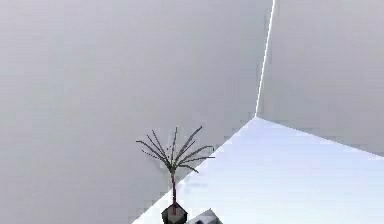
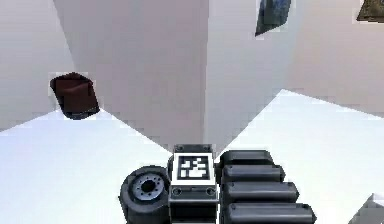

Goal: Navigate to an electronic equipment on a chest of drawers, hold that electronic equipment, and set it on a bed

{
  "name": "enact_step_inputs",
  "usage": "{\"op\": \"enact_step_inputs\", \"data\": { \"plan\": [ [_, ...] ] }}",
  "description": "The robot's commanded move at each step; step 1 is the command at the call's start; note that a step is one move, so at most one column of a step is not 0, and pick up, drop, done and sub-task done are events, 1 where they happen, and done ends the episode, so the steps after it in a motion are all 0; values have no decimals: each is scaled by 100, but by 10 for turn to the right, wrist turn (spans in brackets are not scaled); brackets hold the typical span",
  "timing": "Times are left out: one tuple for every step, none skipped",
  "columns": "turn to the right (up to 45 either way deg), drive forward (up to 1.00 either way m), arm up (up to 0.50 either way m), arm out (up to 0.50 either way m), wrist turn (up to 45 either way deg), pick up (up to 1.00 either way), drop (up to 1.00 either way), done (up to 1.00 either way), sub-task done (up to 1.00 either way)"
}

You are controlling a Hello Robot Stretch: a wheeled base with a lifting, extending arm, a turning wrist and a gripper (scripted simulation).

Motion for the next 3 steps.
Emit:
{"op": "enact_step_inputs", "data": {
  "plan": [
    [450,0,0,0,0,0,0,0,0],
    [330,0,0,0,0,0,0,0,0],
    [450,0,0,0,0,0,0,0,0]
  ]
}}
